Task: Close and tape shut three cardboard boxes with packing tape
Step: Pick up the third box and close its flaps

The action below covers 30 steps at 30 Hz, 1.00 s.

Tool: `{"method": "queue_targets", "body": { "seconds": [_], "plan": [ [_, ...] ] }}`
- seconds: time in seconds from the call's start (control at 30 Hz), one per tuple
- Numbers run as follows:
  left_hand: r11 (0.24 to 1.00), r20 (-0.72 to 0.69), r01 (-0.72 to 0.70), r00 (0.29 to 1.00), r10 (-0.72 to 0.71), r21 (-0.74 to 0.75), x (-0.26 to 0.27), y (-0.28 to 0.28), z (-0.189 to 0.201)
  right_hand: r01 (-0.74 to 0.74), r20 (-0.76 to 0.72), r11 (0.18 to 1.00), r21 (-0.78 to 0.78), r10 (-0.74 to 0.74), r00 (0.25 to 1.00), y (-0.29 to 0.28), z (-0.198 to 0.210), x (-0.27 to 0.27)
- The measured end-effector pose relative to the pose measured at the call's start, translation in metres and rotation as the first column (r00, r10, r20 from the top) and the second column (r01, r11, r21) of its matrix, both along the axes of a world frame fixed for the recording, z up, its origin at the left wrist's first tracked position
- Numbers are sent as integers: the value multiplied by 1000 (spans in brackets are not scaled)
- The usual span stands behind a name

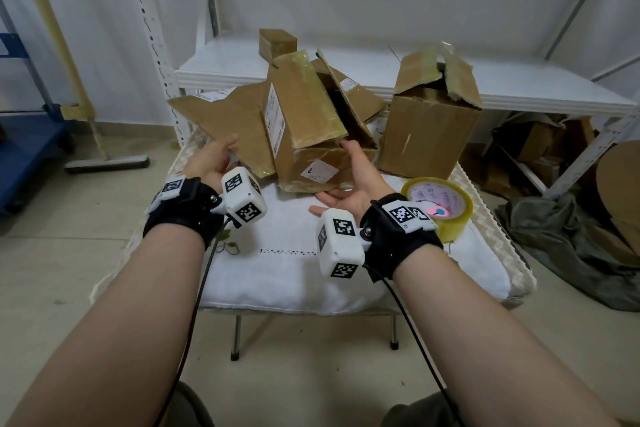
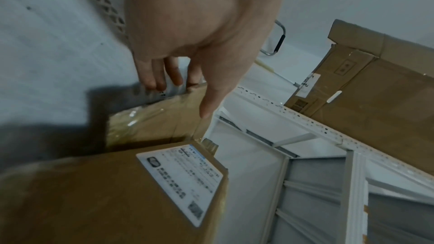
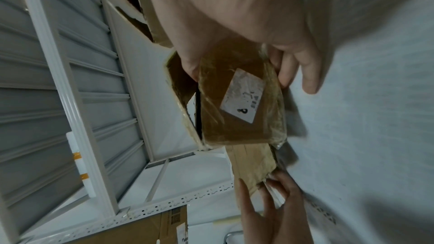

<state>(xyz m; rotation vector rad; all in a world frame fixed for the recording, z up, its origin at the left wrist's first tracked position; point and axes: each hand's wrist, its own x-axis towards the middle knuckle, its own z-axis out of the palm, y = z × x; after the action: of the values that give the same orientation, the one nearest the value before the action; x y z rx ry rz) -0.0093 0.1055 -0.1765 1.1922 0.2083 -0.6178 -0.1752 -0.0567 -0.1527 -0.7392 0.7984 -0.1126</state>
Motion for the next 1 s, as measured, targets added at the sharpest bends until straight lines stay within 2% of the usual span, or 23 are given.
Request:
{"method": "queue_targets", "body": {
  "seconds": [0.07, 0.23, 0.33, 0.4, 0.5, 0.6, 0.73, 0.87, 1.0],
  "plan": [
    [1000, 21, 17, 1000, -17, -14, -7, -10, -4, 8, 33, 999, 33, -9, 999, -3, -3, -1],
    [992, 133, -121, 983, 124, -32, -10, -26, -9, 79, 145, 994, 81, -90, 985, -8, -2, -2],
    [953, 139, -283, 945, 296, -105, -9, -28, -8, 103, 214, 992, 79, -118, 970, -12, 6, -4],
    [939, 168, -325, 925, 340, -113, -12, -29, 0, 125, 261, 989, 73, -140, 955, -14, 12, -4],
    [916, 285, -391, 871, 400, -92, -15, -23, 15, 137, 304, 988, 75, -154, 940, -16, 19, -5],
    [869, 361, -487, 797, 484, -88, -8, -6, 19, 147, 284, 984, 97, -169, 944, -15, 21, -2],
    [770, 389, -625, 682, 619, -130, -8, 17, 22, 178, 254, 978, 110, -201, 946, -11, 16, 7],
    [738, 384, -647, 643, 663, -191, -9, 31, 25, 231, 223, 964, 132, -256, 941, -13, 0, 27],
    [692, 365, -684, 598, 714, -233, -14, 46, 32, 290, 143, 954, 77, -299, 944, -16, -7, 45]
  ]
}}
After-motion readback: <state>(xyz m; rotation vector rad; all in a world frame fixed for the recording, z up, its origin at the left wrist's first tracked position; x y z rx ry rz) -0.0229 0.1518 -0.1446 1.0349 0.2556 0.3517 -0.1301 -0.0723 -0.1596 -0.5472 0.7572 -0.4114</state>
